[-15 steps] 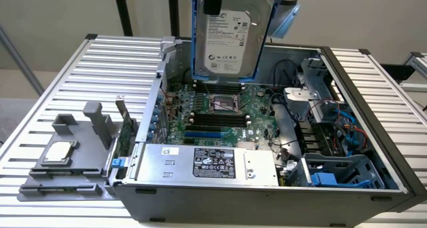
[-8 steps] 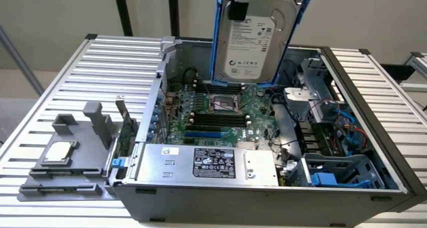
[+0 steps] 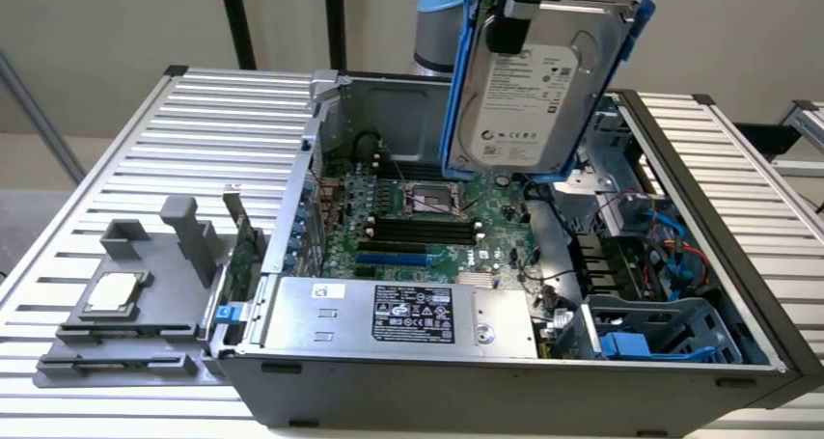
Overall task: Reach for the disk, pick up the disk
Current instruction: 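Pick up the disk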
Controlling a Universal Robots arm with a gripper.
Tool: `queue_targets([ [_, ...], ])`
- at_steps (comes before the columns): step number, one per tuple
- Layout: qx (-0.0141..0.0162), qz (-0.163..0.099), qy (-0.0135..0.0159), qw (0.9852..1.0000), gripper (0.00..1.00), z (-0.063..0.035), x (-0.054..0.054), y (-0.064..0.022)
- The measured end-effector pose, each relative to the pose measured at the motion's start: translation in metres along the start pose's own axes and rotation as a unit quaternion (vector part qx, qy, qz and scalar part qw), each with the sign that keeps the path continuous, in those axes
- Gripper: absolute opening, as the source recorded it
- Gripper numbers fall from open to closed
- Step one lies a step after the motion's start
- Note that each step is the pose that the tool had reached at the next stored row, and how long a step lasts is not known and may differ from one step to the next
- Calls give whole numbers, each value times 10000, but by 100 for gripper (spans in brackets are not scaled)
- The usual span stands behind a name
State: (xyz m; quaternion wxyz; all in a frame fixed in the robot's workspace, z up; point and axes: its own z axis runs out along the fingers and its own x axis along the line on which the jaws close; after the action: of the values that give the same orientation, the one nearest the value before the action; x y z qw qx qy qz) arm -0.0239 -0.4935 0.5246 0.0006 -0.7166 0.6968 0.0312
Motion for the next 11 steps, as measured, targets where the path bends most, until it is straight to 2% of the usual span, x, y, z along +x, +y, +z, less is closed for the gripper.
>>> queue_targets([
  [11,1,0,-2,10000,33,-20,242,-296],
])
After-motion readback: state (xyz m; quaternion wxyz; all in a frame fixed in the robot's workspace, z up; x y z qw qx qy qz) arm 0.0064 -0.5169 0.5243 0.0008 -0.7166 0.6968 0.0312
